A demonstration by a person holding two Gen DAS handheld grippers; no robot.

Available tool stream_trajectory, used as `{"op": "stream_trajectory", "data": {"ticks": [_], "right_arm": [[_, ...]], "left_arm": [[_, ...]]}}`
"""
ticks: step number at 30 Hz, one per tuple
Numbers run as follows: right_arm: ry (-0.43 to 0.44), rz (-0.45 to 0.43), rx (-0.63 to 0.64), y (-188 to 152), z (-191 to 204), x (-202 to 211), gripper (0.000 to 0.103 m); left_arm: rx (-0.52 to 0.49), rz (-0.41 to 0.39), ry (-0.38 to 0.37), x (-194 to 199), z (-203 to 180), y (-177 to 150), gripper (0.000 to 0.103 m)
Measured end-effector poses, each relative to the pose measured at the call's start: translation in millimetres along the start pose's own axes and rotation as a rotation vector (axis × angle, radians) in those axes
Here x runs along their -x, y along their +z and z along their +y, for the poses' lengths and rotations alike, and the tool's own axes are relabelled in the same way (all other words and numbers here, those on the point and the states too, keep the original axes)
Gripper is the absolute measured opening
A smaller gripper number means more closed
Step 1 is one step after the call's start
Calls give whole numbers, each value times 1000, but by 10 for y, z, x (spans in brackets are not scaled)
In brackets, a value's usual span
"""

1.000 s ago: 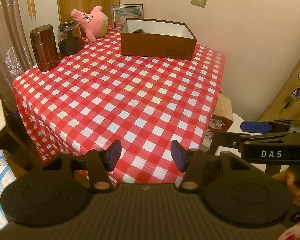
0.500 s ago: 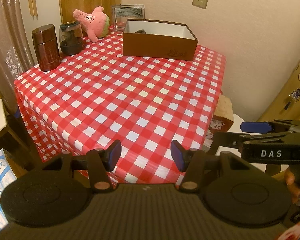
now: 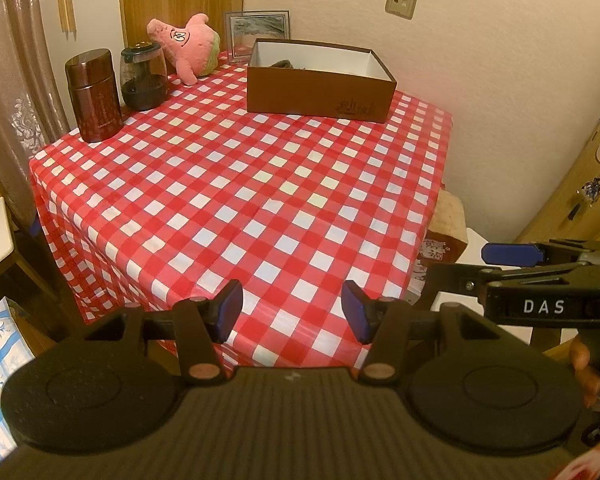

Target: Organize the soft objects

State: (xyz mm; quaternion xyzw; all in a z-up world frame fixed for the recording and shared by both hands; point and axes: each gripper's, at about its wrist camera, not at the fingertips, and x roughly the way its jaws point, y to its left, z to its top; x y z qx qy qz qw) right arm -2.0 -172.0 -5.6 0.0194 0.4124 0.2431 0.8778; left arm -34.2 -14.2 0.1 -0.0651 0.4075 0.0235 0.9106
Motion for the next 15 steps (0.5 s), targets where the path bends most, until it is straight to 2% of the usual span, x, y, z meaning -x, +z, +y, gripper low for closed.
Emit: {"op": "stream_trajectory", "data": {"ticks": [15], "right_arm": [[0,-1,1,1,9,-4,79]], "left_arm": [[0,-2,-1,0,17,10,52]]}}
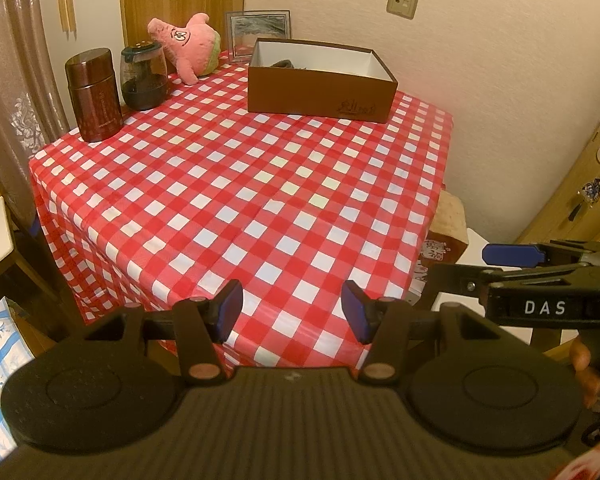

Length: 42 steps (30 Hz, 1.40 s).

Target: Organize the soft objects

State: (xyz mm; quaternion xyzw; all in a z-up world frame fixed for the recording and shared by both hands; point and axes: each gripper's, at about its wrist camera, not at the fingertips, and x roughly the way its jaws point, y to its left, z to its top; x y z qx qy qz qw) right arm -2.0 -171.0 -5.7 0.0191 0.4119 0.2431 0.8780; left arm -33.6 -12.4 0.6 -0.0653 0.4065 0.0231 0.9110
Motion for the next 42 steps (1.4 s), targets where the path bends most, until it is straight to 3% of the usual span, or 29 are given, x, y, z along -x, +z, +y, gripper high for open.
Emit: {"op": "stream_trajectory", "data": {"ticks": [42], "right_arm": [[-1,1,-3,46,6,-20,79]], "left_arm": [[-5,1,-6,-19,-20,51,52]]}}
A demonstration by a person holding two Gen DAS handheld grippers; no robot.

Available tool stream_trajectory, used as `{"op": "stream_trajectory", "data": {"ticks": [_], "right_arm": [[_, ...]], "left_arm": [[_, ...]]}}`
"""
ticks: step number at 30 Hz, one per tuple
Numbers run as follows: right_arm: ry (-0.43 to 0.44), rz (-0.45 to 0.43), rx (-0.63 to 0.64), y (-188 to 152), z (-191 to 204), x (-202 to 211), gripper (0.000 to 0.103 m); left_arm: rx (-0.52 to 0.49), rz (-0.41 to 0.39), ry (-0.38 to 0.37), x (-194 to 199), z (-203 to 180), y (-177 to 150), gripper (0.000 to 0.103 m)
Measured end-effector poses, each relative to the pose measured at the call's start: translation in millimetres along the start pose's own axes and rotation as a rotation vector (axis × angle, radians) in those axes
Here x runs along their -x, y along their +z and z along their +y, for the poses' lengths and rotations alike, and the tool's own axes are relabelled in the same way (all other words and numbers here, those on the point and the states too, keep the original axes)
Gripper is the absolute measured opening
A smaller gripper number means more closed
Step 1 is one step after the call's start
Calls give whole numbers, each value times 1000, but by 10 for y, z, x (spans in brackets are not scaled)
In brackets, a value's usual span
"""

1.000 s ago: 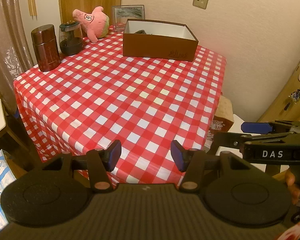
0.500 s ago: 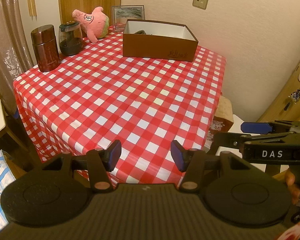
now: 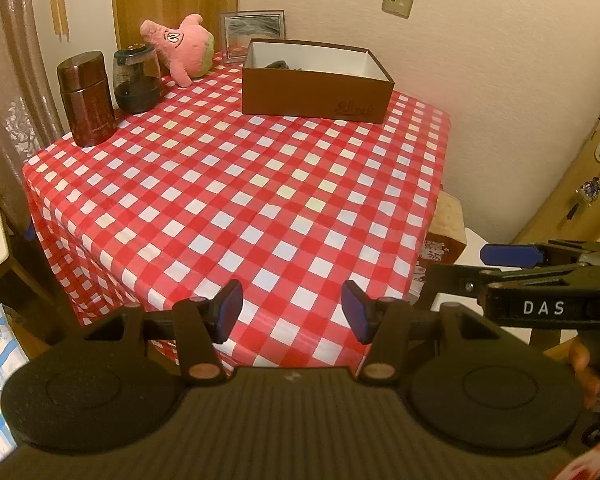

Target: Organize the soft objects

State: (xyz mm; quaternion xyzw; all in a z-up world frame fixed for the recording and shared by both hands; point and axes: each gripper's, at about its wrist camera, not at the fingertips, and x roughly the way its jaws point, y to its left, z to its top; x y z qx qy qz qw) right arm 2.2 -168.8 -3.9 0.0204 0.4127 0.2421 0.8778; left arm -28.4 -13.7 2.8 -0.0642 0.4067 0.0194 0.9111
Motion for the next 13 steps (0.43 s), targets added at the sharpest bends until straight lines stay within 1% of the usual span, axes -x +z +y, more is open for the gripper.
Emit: {"op": "stream_trajectory", "data": {"ticks": [9,13], "right_arm": [[2,2,3,11,-22,-7,79],[2,2,3,18,-26,-14,79]], "left_arm": [[-9,-20,-13,-42,19,46,52],[-4,-11,-27,-84,55,77,52]]}}
